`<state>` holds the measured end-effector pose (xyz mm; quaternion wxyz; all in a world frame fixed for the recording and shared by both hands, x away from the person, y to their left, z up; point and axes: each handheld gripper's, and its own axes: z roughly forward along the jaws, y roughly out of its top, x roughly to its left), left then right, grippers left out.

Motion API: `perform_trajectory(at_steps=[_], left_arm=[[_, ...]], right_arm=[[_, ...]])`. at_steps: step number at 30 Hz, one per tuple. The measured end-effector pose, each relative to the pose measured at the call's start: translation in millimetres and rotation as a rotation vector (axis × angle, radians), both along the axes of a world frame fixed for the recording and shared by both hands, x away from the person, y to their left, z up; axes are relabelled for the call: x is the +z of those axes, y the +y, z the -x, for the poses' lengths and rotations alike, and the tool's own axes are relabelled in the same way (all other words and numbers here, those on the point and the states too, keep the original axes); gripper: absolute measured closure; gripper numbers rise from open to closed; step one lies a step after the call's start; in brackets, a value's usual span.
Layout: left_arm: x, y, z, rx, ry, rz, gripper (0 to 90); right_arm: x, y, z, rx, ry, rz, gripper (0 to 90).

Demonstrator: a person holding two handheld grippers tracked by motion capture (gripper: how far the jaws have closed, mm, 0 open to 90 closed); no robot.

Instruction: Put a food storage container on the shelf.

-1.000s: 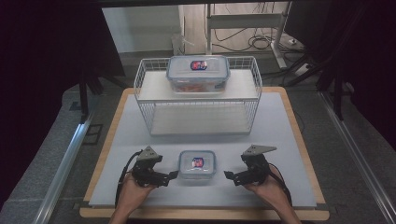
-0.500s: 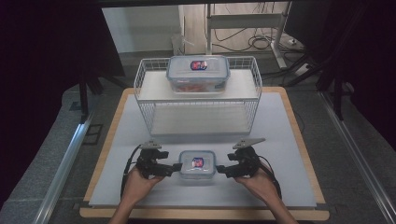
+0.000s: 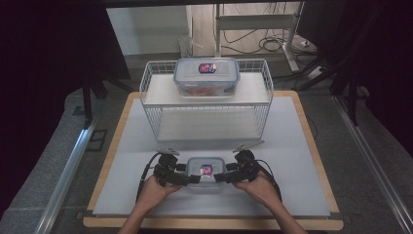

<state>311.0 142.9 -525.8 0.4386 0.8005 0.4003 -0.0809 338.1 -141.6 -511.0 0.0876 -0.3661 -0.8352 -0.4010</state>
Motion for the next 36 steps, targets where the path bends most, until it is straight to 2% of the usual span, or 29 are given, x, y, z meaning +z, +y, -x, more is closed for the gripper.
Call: perform_trajectory(at_steps=[2, 5, 9, 14, 19, 25, 27, 36], left_arm=[[1.1, 1.8, 0.7, 0.010, 0.005, 0.008, 14.9], [3.0, 5.2, 3.2, 0.035, -0.006, 0.016, 24.0], [2.9, 9.2, 5.5, 0.045, 0.001, 0.033, 32.6], [4.9, 13.7, 12.8, 0.066, -0.014, 0.054, 40.7], [3.4, 20.3, 19.9, 0.079, -0.005, 0.109, 48.9], [2.5, 22.6, 26.9, 0.074, -0.033, 0.127, 51.9], [1.1, 23.8, 27.8, 0.073, -0.036, 0.139, 52.3], [-4.8, 32.3, 27.9, 0.057, -0.006, 0.202, 56.2]], right_arm=[[-1.4, 0.9, -0.8, -0.002, 0.023, -0.012, 23.3], [-1.1, -1.7, 0.6, -0.002, 0.041, -0.020, 26.8], [0.9, -6.5, 5.7, -0.002, 0.028, -0.026, 34.7], [3.6, -12.0, 10.6, -0.020, 0.004, -0.057, 44.9], [5.6, -17.7, 15.8, -0.029, -0.002, -0.096, 52.7], [3.1, -23.0, 20.6, -0.018, 0.022, -0.128, 55.8], [1.3, -23.9, 20.9, -0.013, 0.017, -0.141, 55.9], [-0.6, -25.1, 21.0, -0.011, 0.027, -0.158, 55.7]])
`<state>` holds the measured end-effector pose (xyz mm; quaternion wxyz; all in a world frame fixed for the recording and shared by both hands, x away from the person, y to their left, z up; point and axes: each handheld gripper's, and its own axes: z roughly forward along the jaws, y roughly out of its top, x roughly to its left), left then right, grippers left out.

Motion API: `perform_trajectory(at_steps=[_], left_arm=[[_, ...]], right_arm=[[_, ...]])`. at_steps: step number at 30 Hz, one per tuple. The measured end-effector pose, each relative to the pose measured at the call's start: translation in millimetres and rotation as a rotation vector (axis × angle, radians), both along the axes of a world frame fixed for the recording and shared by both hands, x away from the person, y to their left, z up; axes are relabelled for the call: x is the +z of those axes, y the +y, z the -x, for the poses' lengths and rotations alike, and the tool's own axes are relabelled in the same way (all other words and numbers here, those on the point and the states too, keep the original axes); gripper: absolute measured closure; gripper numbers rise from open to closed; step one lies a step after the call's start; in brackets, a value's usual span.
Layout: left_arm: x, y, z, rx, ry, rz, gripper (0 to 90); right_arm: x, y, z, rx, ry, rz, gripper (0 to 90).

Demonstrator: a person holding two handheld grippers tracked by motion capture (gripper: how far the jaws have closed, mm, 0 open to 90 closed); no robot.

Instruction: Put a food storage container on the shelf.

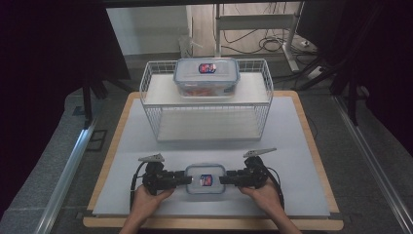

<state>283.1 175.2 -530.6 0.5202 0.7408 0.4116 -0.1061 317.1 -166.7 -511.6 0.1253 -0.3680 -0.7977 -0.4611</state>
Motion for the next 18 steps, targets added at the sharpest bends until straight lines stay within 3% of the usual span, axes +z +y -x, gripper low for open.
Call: perform_trajectory(at_steps=[1, 3, 11, 15, 18], left_arm=[[-1.0, 1.1, 0.1, 0.005, 0.010, 0.009, 56.6], [-2.2, 3.4, 0.2, 0.017, 0.024, 0.000, 56.2], [-1.2, 3.7, -0.1, 0.026, 0.022, -0.008, 56.7], [0.5, 0.2, 0.5, 0.015, -0.006, -0.028, 56.8], [-0.3, 0.4, -0.8, 0.012, -0.006, -0.023, 56.9]], right_arm=[[-0.2, -0.4, -0.1, -0.004, 0.000, 0.002, 56.9], [1.1, -3.2, 0.5, -0.022, -0.019, 0.003, 68.0], [-0.2, -2.3, -1.4, -0.017, -0.021, 0.024, 67.3], [0.5, 0.2, -4.9, -0.002, -0.038, 0.046, 57.4], [-2.2, 1.6, -8.8, 0.010, -0.031, 0.044, 49.6]])
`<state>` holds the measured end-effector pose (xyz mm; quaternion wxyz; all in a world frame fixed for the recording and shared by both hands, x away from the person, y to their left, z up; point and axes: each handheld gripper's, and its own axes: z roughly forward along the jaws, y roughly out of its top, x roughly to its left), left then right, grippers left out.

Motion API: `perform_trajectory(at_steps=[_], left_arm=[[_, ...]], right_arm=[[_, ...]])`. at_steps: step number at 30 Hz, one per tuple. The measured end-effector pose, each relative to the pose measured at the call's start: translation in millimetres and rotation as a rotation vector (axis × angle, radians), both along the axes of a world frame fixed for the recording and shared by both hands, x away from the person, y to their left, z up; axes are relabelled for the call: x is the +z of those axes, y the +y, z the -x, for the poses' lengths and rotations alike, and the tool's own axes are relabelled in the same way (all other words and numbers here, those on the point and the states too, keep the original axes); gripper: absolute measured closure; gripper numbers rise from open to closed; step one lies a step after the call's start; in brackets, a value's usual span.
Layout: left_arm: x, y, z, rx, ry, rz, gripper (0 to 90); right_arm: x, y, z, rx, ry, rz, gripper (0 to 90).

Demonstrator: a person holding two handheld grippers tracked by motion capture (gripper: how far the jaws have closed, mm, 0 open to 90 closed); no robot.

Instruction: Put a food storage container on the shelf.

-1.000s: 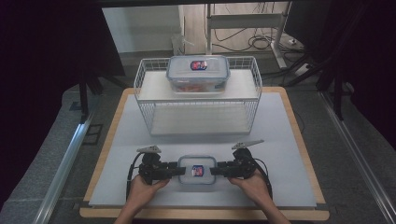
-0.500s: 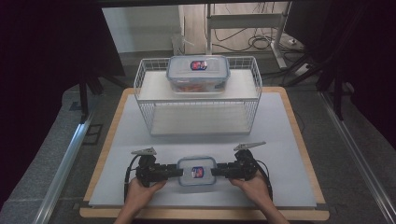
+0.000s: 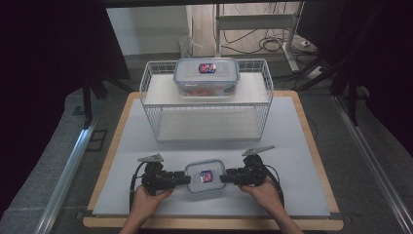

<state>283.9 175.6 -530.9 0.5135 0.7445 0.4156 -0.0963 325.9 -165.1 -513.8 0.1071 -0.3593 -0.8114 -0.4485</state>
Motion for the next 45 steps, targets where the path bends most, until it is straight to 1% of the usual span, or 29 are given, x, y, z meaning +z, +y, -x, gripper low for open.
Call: perform_trajectory(at_steps=[2, 5, 6, 7, 8, 9, 10, 11, 13, 15, 17, 18, 20, 21, 23, 25, 26, 30, 33, 34, 35, 36, 38, 39, 43, 45], left_arm=[[-0.7, 0.1, -1.2, -0.003, 0.001, 0.006, 56.8], [0.0, -2.3, -2.5, -0.018, -0.014, -0.001, 56.8], [0.5, -3.5, -2.9, -0.020, -0.017, -0.004, 56.8], [0.8, -3.7, -3.6, -0.021, -0.014, -0.006, 56.9], [0.4, -3.3, -4.0, -0.021, -0.010, -0.003, 56.8], [-0.5, -2.8, -4.2, -0.018, -0.006, 0.004, 56.8], [-0.9, -2.4, -4.3, -0.018, -0.004, 0.013, 56.9], [-0.7, -2.7, -4.2, -0.017, -0.003, 0.013, 57.3], [-0.1, -3.7, -3.5, -0.010, -0.005, 0.009, 57.2], [-0.7, -3.7, -2.6, 0.000, -0.003, 0.015, 57.0], [-1.5, -3.1, -1.0, 0.012, 0.005, 0.021, 56.7], [-1.6, -2.3, 0.2, 0.029, 0.006, 0.015, 58.6], [-3.4, -0.7, 0.9, 0.031, 0.023, 0.031, 59.6], [-4.2, -0.9, 1.1, 0.032, 0.023, 0.038, 59.8], [-3.7, -2.6, 1.6, 0.034, 0.023, 0.032, 59.6], [-5.0, -4.6, 1.7, 0.028, 0.029, 0.028, 57.4], [-6.3, -4.8, 1.5, 0.027, 0.036, 0.035, 56.0], [-8.4, -3.7, -0.9, 0.026, 0.050, 0.055, 55.3], [-9.3, -3.4, -1.7, 0.030, 0.055, 0.055, 53.9], [-10.0, -3.6, -2.4, 0.027, 0.067, 0.054, 50.8], [-11.4, -3.9, -3.3, 0.020, 0.082, 0.066, 48.1], [-12.0, -3.9, -3.3, 0.016, 0.091, 0.077, 48.1], [-10.8, -4.6, -2.8, 0.014, 0.090, 0.083, 53.3], [-9.6, -4.7, -2.7, 0.012, 0.093, 0.077, 53.8], [-10.0, -3.7, -3.1, 0.019, 0.113, 0.098, 55.5], [-9.2, -3.1, -3.3, 0.021, 0.114, 0.098, 56.1]], right_arm=[[-2.1, -1.3, -3.3, 0.004, 0.011, -0.011, 48.2], [-6.0, -3.4, -7.6, 0.022, 0.051, -0.055, 47.7], [-8.0, -2.8, -9.4, 0.034, 0.069, -0.068, 46.7], [-9.6, -1.5, -10.3, 0.035, 0.079, -0.070, 43.2], [-10.3, -0.6, -11.1, 0.034, 0.084, -0.070, 43.5], [-9.4, -1.2, -11.6, 0.032, 0.087, -0.070, 46.6], [-7.3, -3.0, -11.6, 0.031, 0.078, -0.073, 49.8], [-6.5, -4.2, -11.9, 0.036, 0.085, -0.071, 50.5], [-7.0, -5.9, -10.6, 0.029, 0.094, -0.080, 51.4], [-6.3, -6.5, -9.1, 0.024, 0.099, -0.084, 52.2], [-4.3, -6.4, -6.3, 0.021, 0.091, -0.084, 52.9], [-3.7, -6.5, -5.0, 0.020, 0.087, -0.089, 53.1], [-2.8, -8.0, -3.1, 0.019, 0.093, -0.110, 54.4], [-2.7, -8.1, -1.8, 0.015, 0.093, -0.110, 54.4], [-3.2, -8.2, -0.9, 0.009, 0.093, -0.101, 54.3], [-4.3, -9.1, -0.9, 0.006, 0.101, -0.104, 54.4], [-4.8, -9.3, -1.1, 0.004, 0.105, -0.103, 54.3], [-5.9, -10.1, -1.9, -0.001, 0.117, -0.110, 54.3], [-5.9, -10.0, -1.9, -0.001, 0.117, -0.118, 54.3], [-5.7, -9.9, -2.0, -0.001, 0.115, -0.117, 54.3], [-5.5, -9.5, -1.8, 0.000, 0.109, -0.106, 54.3], [-5.7, -9.1, -1.5, -0.001, 0.106, -0.097, 54.3], [-6.8, -9.7, -1.8, -0.002, 0.112, -0.098, 54.3], [-7.2, -9.9, -2.0, -0.002, 0.113, -0.099, 54.3], [-6.3, -9.9, -1.0, -0.002, 0.114, -0.098, 55.1], [-6.0, -10.0, -0.8, -0.004, 0.117, -0.099, 55.7]])
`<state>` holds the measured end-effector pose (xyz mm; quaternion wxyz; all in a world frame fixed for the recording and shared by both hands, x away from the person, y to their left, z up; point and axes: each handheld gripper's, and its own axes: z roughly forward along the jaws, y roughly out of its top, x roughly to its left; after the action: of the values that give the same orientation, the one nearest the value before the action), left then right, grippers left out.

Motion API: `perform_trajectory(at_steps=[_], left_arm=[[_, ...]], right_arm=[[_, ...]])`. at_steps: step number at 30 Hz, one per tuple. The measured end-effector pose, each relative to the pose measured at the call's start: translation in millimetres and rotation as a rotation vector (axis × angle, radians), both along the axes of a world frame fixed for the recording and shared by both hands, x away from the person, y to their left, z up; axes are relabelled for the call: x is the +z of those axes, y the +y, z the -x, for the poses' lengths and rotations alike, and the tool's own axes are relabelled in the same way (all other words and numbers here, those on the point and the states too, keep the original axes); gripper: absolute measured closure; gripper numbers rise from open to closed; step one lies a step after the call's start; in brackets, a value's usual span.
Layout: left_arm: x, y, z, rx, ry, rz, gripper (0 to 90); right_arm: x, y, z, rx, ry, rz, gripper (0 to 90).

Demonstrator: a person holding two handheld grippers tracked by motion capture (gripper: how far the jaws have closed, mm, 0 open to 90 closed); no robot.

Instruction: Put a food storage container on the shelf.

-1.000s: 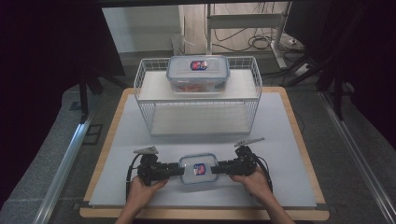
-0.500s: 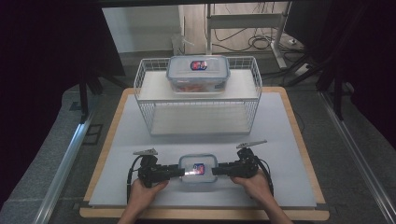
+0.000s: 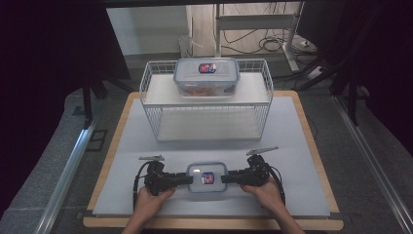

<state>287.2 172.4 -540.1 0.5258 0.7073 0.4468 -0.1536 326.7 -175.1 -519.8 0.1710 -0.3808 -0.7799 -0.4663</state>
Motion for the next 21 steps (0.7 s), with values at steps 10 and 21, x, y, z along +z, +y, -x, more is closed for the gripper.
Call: perform_trajectory(at_steps=[10, 21], left_arm=[[12.7, -1.9, -2.9, 0.049, -0.026, 0.001, 57.3], [44.6, -2.1, -10.2, 0.047, -0.096, -0.002, 57.2]], right_arm=[[5.1, 0.5, 0.5, -0.042, -0.013, -0.008, 55.7], [31.0, -3.8, -5.0, -0.060, -0.067, -0.072, 56.4]])
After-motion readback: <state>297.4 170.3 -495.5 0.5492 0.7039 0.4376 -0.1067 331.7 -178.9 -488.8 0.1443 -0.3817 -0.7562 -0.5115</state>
